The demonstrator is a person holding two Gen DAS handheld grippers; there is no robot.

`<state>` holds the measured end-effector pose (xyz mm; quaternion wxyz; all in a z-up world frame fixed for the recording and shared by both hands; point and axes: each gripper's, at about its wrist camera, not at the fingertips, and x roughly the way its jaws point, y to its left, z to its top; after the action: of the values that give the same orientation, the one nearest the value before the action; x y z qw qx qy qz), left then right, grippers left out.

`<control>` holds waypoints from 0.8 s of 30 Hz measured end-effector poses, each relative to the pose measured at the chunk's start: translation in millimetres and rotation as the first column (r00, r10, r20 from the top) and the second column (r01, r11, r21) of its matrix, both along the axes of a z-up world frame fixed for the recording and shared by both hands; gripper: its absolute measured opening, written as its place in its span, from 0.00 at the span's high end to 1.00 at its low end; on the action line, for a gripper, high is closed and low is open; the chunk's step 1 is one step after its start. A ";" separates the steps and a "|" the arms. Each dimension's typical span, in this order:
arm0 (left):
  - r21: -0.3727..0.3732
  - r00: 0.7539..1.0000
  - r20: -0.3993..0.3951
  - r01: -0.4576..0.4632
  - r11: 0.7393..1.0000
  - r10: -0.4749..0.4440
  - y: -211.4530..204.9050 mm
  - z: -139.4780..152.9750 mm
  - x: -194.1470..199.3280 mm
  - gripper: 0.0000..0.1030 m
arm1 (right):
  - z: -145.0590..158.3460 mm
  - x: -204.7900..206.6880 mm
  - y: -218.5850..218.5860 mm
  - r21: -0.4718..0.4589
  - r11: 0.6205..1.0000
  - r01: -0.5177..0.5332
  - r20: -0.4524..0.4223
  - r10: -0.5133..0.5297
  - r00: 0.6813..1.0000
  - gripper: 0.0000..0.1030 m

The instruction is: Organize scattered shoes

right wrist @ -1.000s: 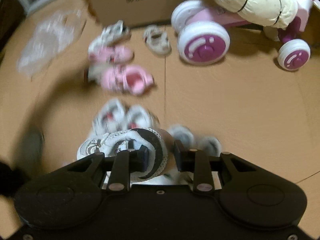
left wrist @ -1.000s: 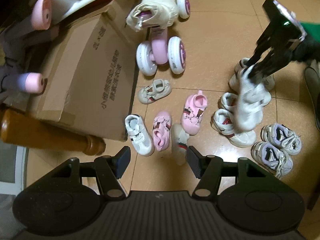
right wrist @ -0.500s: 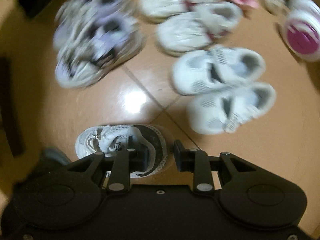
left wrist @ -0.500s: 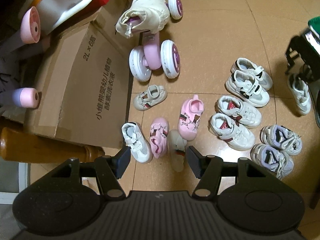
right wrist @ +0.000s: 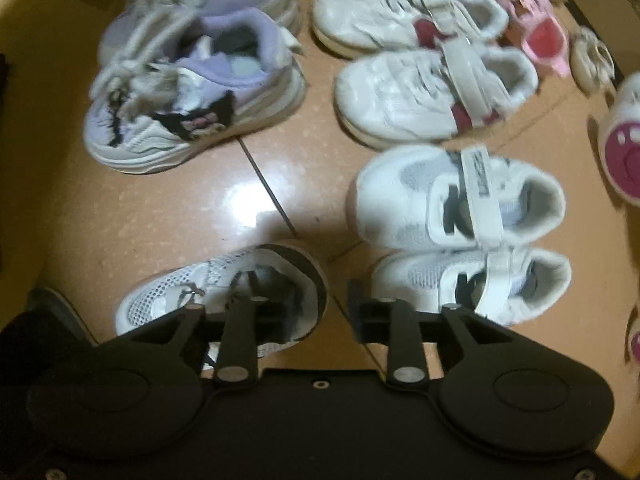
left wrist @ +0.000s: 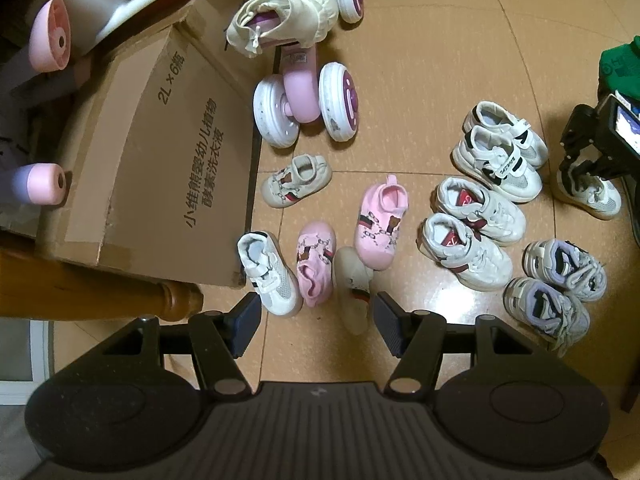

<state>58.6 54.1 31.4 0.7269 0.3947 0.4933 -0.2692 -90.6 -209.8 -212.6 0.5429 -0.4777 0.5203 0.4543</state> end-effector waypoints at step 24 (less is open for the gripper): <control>-0.226 0.757 -0.188 -0.653 0.722 0.626 121.3 -76.9 60.4 0.41 | 230.1 93.6 -28.3 0.269 0.821 0.503 0.223 -0.562 0.797 0.22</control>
<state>118.9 175.4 -45.6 0.7977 0.0804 0.5913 -0.0871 3.0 -238.1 17.5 0.7639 -0.3169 0.5006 0.2558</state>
